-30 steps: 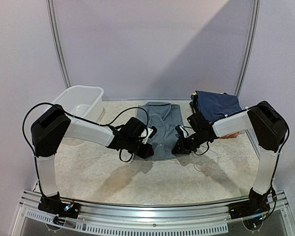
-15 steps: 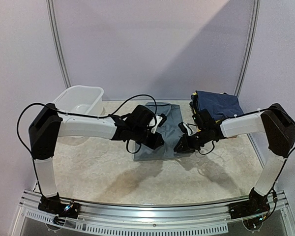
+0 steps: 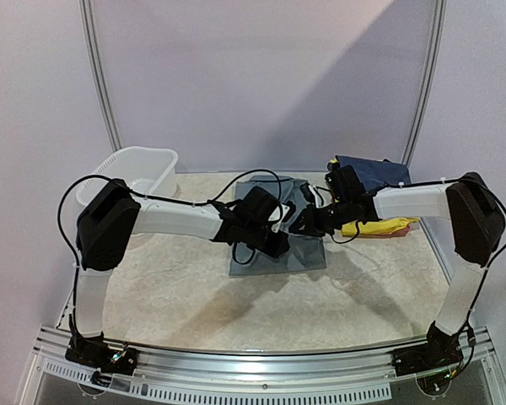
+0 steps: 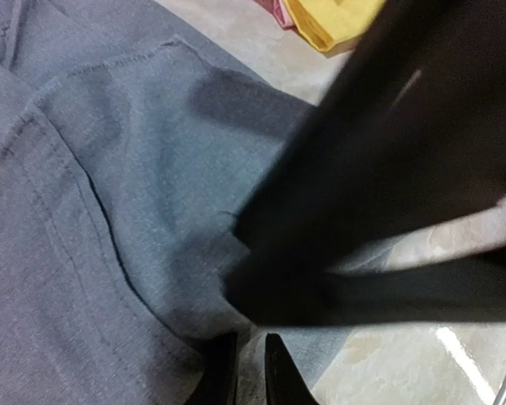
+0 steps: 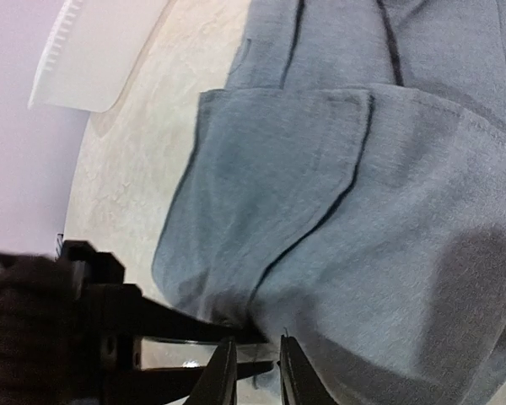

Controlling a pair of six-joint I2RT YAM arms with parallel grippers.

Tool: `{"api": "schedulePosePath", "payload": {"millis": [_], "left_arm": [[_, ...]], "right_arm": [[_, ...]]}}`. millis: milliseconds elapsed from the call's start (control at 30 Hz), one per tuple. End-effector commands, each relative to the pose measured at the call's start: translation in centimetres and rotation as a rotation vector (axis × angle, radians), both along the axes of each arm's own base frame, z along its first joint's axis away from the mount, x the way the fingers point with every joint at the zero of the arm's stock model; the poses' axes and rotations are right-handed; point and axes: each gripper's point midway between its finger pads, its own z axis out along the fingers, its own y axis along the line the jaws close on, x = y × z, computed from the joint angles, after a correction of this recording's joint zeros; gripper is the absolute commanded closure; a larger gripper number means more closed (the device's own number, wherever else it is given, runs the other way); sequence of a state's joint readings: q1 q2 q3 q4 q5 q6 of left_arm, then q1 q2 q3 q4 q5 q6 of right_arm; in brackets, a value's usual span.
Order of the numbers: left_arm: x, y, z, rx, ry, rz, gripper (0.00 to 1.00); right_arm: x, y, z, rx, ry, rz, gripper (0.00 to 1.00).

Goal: Fold and stack the mixed laundry pile
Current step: Smooth out the 2/3-rectangle-folded shirt.

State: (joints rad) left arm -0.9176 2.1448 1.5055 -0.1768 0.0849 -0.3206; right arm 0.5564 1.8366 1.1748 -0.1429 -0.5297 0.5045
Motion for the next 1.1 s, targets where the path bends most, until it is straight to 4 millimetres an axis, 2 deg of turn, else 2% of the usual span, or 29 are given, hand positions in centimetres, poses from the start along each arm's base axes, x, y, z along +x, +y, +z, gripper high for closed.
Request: {"api": "schedulePosePath", "payload": {"millis": [0,167,300,367,433,567,600,733,800,900,1000,1067], "left_arm": [[1.5,0.2,-2.0,0.007,0.009,0.008,0.89],[1.9,-0.2,-3.6,-0.038,0.056,-0.011,0.89],[1.1,-0.5,-4.8,-0.054,0.099,-0.043,0.89],[0.4,-0.6,-4.9,-0.079,0.123,-0.050,0.89],[-0.6,-0.5,-4.0,-0.122,0.155,-0.064,0.89],[-1.2,0.0,1.1,-0.203,0.111,-0.060,0.88],[-1.1,0.2,2.3,-0.209,0.089,-0.057,0.88],[-0.6,1.6,4.6,-0.172,0.067,-0.021,0.87],[0.0,2.0,4.7,-0.155,0.048,-0.003,0.88],[0.9,2.4,3.7,-0.130,0.055,0.020,0.88],[1.4,2.1,2.3,-0.117,0.068,0.024,0.88],[1.6,2.1,1.3,-0.103,0.074,0.028,0.88]], "right_arm": [[1.5,-0.6,-4.3,-0.039,0.076,-0.037,0.81],[1.9,-1.2,-8.0,-0.071,0.137,-0.055,0.82],[1.9,-2.2,-10.3,-0.120,0.169,-0.082,0.82],[1.9,-2.5,-10.9,-0.142,0.177,-0.089,0.82],[1.9,-2.9,-11.0,-0.160,0.178,-0.093,0.83],[2.2,-3.0,-9.6,-0.175,0.153,-0.090,0.83],[2.3,-2.9,-8.6,-0.164,0.137,-0.087,0.83],[2.4,-2.2,-4.9,-0.115,0.084,-0.061,0.82],[2.5,-2.0,-3.2,-0.092,0.056,-0.054,0.82],[2.4,-1.5,-0.7,-0.046,0.021,-0.041,0.81],[2.1,-0.8,0.5,-0.011,0.007,-0.018,0.81],[2.0,-0.4,0.5,0.007,0.010,-0.004,0.81]]}}
